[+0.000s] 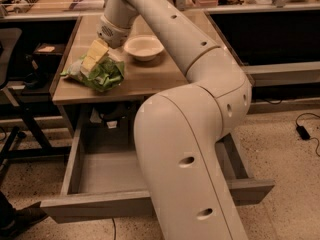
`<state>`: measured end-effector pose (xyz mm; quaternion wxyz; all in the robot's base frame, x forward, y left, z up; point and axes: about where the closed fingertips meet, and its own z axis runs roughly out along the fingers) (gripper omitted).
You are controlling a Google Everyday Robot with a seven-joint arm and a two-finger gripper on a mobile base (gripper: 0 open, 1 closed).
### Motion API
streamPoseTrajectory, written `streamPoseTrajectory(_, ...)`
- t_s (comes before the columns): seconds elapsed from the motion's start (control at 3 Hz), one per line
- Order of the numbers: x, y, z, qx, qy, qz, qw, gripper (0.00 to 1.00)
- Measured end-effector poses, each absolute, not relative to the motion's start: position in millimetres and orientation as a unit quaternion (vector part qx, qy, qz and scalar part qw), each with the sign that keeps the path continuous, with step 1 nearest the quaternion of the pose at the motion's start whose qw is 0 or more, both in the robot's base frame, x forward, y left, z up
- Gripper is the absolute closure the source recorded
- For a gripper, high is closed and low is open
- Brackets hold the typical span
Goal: Pick green rice chip bag from top drawer and place on counter
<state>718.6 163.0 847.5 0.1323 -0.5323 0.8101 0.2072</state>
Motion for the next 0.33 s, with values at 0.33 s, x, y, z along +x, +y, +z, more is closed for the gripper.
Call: streamPoseTrajectory(0.33,718.6,163.0,847.5,-0.532,0.81,0.207,0.132,0.0)
